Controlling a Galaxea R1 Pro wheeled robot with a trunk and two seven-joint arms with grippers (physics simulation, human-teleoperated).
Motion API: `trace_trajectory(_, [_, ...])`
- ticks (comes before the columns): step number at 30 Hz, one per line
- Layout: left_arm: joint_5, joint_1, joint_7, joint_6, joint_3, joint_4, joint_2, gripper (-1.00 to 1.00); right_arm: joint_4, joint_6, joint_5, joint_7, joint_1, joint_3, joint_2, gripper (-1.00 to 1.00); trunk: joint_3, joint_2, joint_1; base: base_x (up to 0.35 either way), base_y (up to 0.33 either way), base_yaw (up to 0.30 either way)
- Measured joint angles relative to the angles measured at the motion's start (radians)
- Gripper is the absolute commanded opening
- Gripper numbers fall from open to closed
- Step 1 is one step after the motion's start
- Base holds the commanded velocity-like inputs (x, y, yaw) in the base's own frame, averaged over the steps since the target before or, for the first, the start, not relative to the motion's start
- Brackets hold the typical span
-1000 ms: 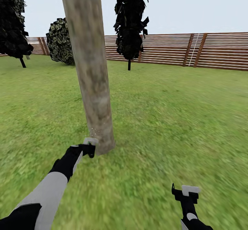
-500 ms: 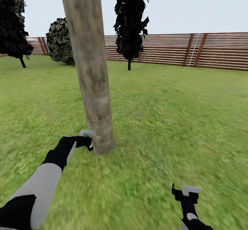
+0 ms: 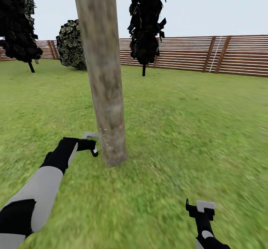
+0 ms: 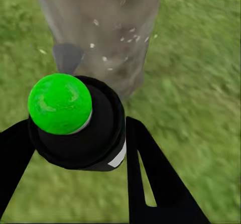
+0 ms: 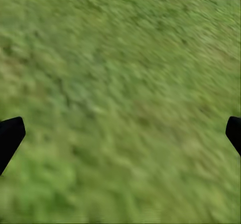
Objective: In the garden, pick up the pesticide atomizer on the floor and spray pesticide onto both trees until each tree trunk is fully covered.
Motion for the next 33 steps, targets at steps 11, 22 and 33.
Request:
trace_trajectory(11, [-0.006, 0.014, 0.007, 0.002, -0.004, -0.02, 0.009, -1.0, 0.0, -0.001, 0.0, 0.0, 0.0, 0.0, 0.0, 1.0, 0.0, 0.0, 0.0, 0.0, -0.178, 0.1])
trace_trajectory(22, [-0.007, 0.014, 0.039, 0.001, -0.003, -0.02, 0.012, -1.0, 0.0, -0.001, 0.0, 0.0, 0.0, 0.0, 0.0, 1.0, 0.0, 0.0, 0.0, 0.0, -0.273, 0.0])
trace_trajectory(33, [-0.006, 0.014, 0.067, 0.002, -0.003, -0.02, 0.008, -1.0, 0.0, -0.001, 0.0, 0.0, 0.0, 0.0, 0.0, 1.0, 0.0, 0.0, 0.0, 0.0, -0.273, 0.058])
